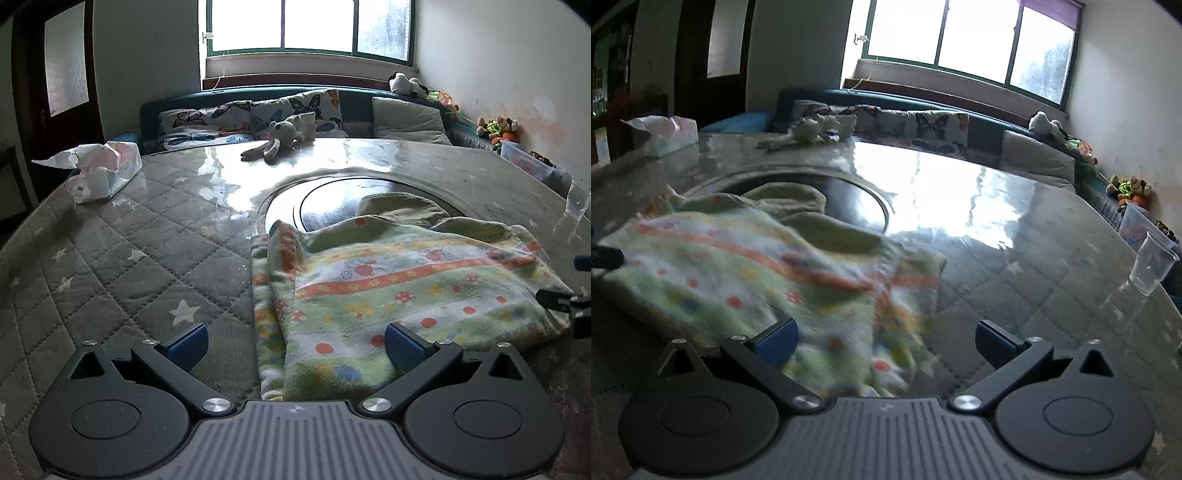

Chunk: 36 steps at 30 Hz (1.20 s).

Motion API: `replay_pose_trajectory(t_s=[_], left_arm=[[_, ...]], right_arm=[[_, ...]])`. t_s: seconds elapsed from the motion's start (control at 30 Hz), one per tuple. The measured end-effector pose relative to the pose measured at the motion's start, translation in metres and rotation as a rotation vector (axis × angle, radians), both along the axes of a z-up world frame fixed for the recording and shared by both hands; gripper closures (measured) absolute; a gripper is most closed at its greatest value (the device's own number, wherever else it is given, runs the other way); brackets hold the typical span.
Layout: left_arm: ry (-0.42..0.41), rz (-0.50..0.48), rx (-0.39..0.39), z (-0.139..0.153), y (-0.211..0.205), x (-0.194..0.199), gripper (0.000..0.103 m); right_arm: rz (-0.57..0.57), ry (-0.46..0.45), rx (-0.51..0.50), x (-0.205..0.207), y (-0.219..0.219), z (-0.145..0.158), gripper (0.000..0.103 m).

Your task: Fold clothes

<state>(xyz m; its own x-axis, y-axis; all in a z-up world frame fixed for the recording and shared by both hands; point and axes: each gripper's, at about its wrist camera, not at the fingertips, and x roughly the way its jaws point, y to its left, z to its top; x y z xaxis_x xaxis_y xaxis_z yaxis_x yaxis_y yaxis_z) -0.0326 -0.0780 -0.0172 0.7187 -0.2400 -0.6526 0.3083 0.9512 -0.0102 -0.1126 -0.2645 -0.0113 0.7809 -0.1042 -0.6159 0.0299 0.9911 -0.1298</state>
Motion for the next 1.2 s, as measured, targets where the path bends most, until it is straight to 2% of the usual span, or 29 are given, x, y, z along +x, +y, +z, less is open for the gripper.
replay_pose_trajectory(t_s=[0.2,0.43,0.6,0.7,1.07,1.2], left_arm=[[0.005,0.005,-0.005,0.000,0.000,0.000,0.000],[0.018,0.005,-0.016,0.000,0.003,0.003,0.000],[-0.004,0.009,0.008,0.008,0.001,0.012,0.000],[-0.021,0.018,0.036,0.012,-0.002,0.024,0.000],[-0.002,0.121,0.102,0.003,0.000,0.094,0.000],[0.032,0.146,0.081,-0.004,0.008,0.106,0.000]], right_arm=[[-0.041,-0.041,-0.014,0.016,-0.008,0.008,0.000],[-0.072,-0.006,-0.056,0.041,-0.017,-0.004,0.000],[-0.083,-0.024,-0.051,0.051,-0.022,0.002,0.000],[-0.083,-0.013,-0.061,0.063,-0.023,-0.001,0.000],[-0.089,0.004,-0.066,0.084,-0.028,-0.005,0.000],[-0.095,0.002,-0.060,0.085,-0.030,-0.004,0.000]])
